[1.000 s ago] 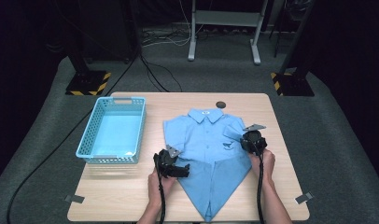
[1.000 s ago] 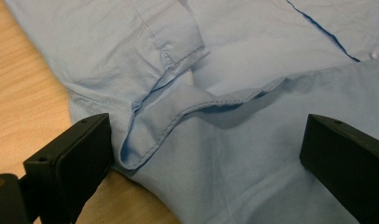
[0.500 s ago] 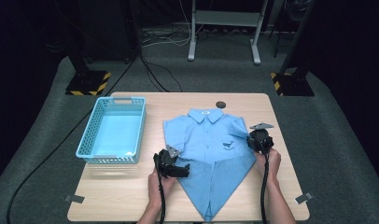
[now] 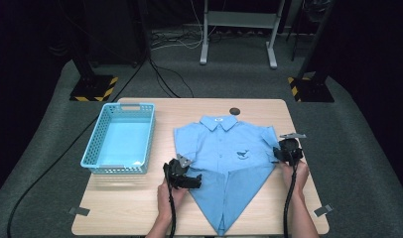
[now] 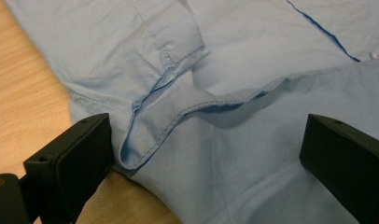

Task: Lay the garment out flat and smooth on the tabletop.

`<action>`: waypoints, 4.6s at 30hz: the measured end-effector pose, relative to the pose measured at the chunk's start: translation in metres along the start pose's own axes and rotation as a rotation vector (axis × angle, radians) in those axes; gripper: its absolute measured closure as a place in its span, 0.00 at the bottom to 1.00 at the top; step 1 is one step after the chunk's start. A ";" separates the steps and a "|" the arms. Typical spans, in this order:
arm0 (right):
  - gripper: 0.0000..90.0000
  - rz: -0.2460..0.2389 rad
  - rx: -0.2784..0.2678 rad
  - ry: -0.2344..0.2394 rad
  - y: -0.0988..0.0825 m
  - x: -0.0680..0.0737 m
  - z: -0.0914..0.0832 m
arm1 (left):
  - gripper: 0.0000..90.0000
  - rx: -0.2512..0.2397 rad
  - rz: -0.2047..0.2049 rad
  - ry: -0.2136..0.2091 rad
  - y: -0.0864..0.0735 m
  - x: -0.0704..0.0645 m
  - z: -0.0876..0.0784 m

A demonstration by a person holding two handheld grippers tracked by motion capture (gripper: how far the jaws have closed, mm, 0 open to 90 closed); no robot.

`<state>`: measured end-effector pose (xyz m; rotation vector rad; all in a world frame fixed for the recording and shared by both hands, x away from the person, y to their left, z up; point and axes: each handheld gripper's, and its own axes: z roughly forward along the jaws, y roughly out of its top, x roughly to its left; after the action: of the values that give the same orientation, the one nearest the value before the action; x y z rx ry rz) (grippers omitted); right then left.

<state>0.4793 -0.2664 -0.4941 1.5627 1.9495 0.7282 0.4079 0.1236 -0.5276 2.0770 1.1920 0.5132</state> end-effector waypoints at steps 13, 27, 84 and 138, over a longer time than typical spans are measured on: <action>0.38 0.112 -0.078 0.071 -0.019 -0.020 -0.037 | 0.03 0.000 0.001 0.001 0.000 0.000 0.000; 0.16 -0.048 0.040 0.258 -0.026 0.054 -0.005 | 0.03 0.000 -0.001 0.001 0.000 0.000 0.000; 0.01 -0.052 -0.040 0.185 -0.055 0.002 -0.009 | 0.01 -0.029 0.021 0.025 0.047 -0.015 0.011; 0.05 -0.042 -0.049 0.184 -0.055 0.001 -0.009 | 0.92 -0.080 -0.030 0.043 0.051 0.029 0.021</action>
<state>0.4350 -0.2767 -0.5256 1.4664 2.0714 0.9236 0.4661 0.1232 -0.5046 1.9865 1.2059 0.5848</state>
